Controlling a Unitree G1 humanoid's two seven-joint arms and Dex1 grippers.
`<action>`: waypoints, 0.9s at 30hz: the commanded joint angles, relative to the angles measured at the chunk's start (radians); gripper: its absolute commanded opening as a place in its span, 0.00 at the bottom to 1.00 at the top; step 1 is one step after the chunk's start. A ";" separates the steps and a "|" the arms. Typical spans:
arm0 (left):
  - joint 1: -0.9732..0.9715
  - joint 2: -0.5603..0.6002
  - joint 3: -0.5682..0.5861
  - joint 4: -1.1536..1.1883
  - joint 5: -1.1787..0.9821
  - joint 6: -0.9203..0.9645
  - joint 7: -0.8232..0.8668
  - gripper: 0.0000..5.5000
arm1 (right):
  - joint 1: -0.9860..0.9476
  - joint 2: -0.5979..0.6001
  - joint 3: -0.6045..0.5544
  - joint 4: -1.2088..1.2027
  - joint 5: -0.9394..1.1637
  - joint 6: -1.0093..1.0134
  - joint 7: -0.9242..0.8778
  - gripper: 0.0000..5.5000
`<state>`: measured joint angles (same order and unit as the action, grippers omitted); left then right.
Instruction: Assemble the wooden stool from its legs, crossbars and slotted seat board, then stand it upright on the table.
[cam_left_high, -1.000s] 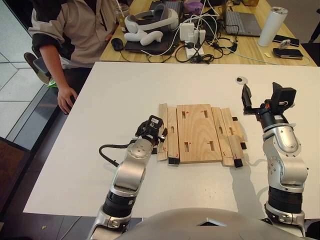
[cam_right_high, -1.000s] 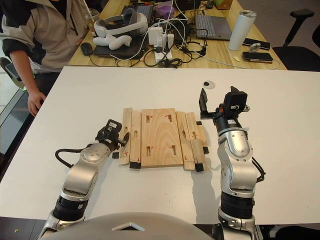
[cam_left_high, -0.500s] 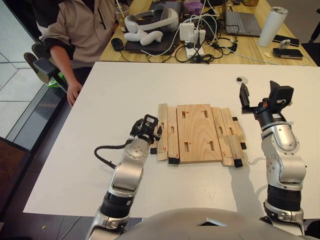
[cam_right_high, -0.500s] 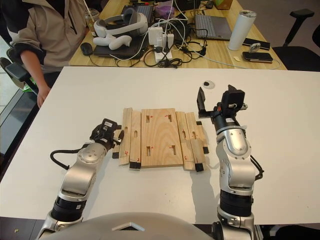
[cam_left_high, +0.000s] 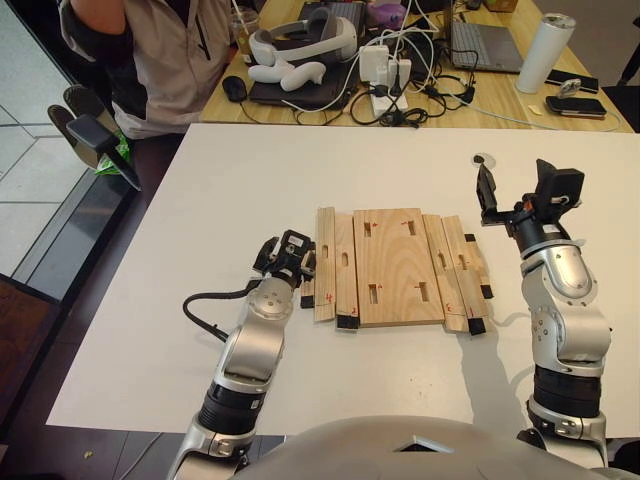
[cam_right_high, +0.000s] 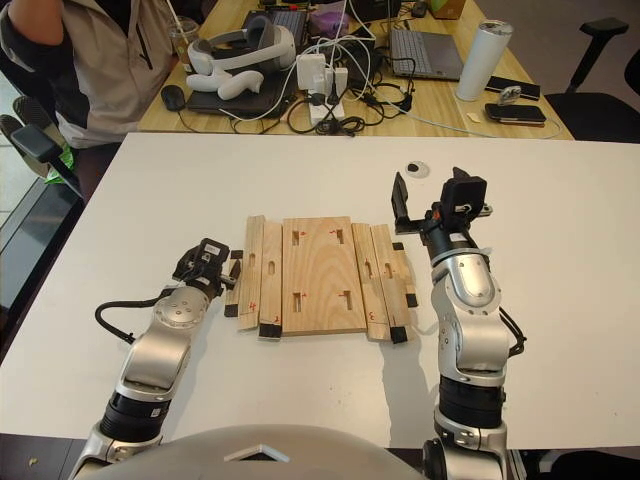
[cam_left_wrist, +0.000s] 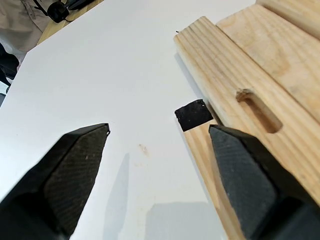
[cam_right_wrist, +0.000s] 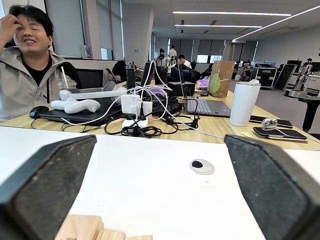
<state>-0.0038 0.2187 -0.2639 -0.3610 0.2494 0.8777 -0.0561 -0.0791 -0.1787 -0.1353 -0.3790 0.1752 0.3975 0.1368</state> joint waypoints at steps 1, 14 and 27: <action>0.012 -0.004 -0.014 0.009 0.004 -0.002 -0.010 0.67 | -0.021 0.002 -0.003 0.010 0.013 0.025 -0.006 0.87; -0.010 0.009 -0.005 0.051 -0.002 -0.008 -0.047 0.67 | -0.040 0.000 -0.005 0.060 0.014 0.038 -0.003 0.87; -0.034 -0.041 -0.006 -0.020 -0.051 0.076 -0.101 0.67 | -0.025 0.009 -0.003 0.054 0.011 0.031 -0.012 0.87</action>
<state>-0.0258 0.1889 -0.2704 -0.3646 0.2193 0.9308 -0.1397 -0.1061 -0.1726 -0.1393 -0.3182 0.1876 0.4235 0.1334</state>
